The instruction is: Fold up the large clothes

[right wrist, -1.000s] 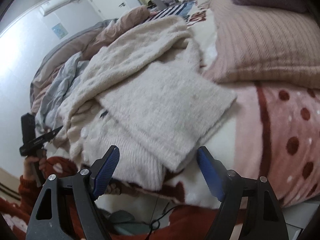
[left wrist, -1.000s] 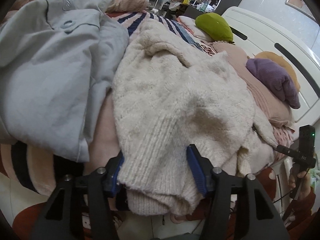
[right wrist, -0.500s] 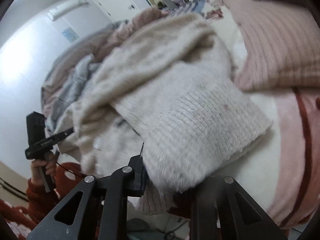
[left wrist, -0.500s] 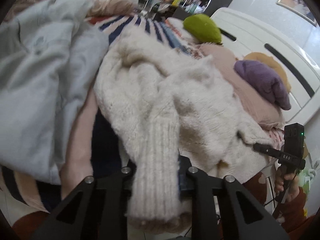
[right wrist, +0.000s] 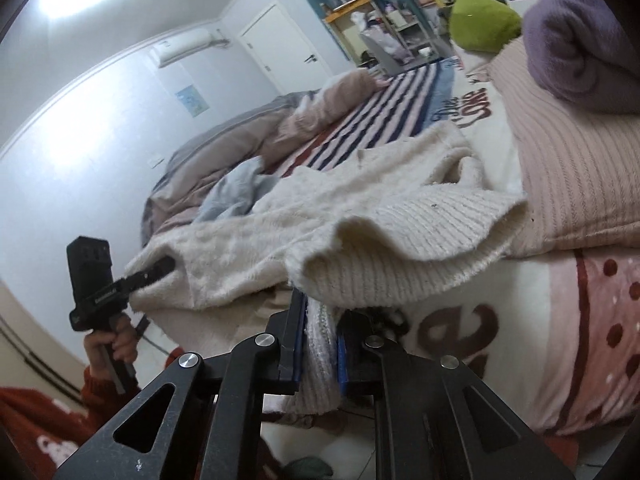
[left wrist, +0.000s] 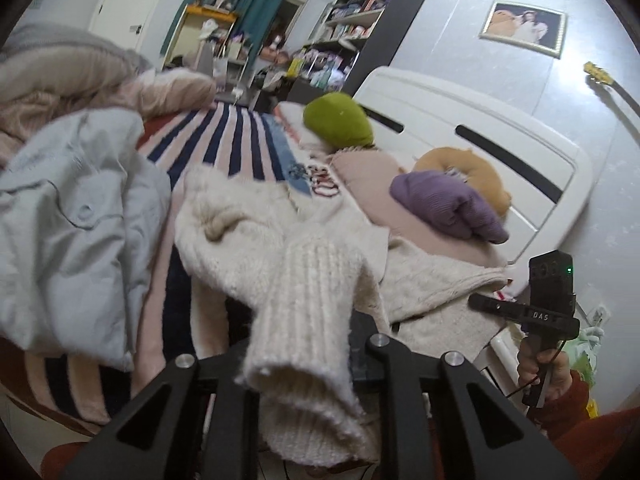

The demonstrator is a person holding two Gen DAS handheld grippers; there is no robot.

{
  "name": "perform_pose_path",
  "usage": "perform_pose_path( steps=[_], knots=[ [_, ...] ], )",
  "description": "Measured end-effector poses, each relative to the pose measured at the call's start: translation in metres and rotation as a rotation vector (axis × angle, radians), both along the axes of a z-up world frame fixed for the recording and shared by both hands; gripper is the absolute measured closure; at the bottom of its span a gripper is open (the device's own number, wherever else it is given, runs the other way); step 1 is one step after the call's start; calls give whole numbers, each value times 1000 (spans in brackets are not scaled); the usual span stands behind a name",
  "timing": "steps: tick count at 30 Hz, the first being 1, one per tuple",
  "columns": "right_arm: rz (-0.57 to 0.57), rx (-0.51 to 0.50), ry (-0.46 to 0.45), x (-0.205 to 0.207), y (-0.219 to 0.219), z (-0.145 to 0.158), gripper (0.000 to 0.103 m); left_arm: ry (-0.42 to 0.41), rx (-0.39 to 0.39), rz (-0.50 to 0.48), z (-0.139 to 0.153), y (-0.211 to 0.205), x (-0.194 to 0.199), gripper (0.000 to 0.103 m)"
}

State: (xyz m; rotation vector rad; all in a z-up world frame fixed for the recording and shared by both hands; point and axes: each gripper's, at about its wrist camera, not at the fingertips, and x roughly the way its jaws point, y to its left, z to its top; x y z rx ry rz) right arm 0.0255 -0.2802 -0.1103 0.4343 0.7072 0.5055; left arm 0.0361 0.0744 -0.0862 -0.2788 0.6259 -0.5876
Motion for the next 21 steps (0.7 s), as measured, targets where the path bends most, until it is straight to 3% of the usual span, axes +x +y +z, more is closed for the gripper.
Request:
perform_pose_path(
  steps=[5,8,14,21],
  knots=[
    [30,-1,-36,-23,6,36,96,-56,13,-2,37,16,-27,89],
    [40,-55,-61,-16,10,59,96,-76,80,11,52,18,-16,89],
    [50,-174,-65,50,6,90,96,-24,147,50,58,24,60,88],
    [11,-222,16,160,-17,78,96,94,178,65,49,25,173,86]
  ],
)
